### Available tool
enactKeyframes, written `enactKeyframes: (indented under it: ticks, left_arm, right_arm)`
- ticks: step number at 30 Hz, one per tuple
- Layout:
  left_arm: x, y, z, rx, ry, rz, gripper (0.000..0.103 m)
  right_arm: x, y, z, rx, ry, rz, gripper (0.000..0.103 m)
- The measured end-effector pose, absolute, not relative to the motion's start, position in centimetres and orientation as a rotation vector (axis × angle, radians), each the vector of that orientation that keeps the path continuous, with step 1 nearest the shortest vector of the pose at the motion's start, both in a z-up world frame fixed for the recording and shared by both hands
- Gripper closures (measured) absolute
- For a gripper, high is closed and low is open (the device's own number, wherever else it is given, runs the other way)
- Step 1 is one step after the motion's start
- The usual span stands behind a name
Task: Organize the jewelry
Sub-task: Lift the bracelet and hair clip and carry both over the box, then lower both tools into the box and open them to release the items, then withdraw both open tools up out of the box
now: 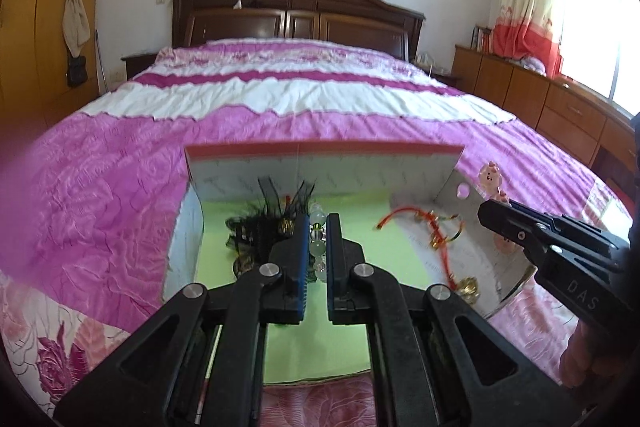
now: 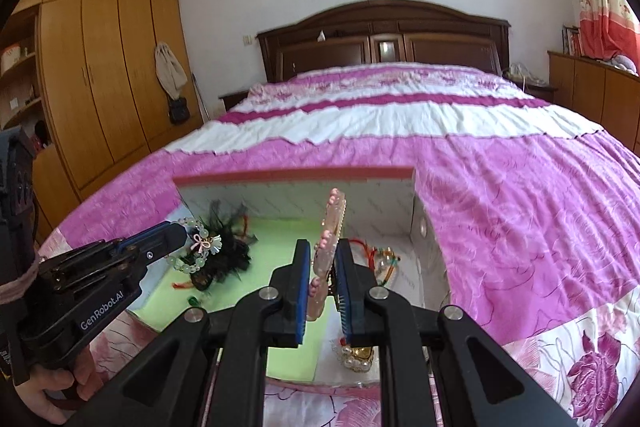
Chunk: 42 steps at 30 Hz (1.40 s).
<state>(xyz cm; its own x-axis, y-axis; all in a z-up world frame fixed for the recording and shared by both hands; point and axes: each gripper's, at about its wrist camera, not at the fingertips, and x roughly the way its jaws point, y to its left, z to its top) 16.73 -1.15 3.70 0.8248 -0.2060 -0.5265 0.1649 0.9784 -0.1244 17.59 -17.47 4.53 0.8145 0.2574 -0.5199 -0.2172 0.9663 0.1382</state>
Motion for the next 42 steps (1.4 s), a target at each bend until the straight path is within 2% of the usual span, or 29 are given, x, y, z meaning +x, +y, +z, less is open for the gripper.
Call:
enactKeyframes:
  ticks: [12,14,16,18,23,42]
  left_arm:
    - [18.2,-1.3,1.4,-0.089,0.701,-0.173,0.101]
    - [18.3,-1.2,1.4,-0.096,0.711,-0.171,0.096]
    - [18.2,-1.0,1.5,-0.108,0.713,-0.173,0.084]
    - [18.0,-0.9,1.7,-0.113,0.707,-0.176,0.078]
    - [16.8,-0.7,2.9,-0.118,0.681,-0.188,0.072]
    - [11.1,0.2,5.4,-0.126,0.544,-0.134,0.057]
  right_arm:
    - [19.8,-17.7,1.6,0.098,0.73,0.243,0.088]
    - [19.7,-17.8,1.9,0.115,0.733,0.252,0.08]
    - [19.4,-17.9,2.4,0.132,0.724,0.262,0.065]
    - [19.0,-17.9,2.9,0.135,0.71,0.272,0.06]
    - [18.0,-17.6,4.4,0.128,0.674,0.285,0.058]
    - [11.1,-17.7,6.7,0.136,0.478,0.247,0.036]
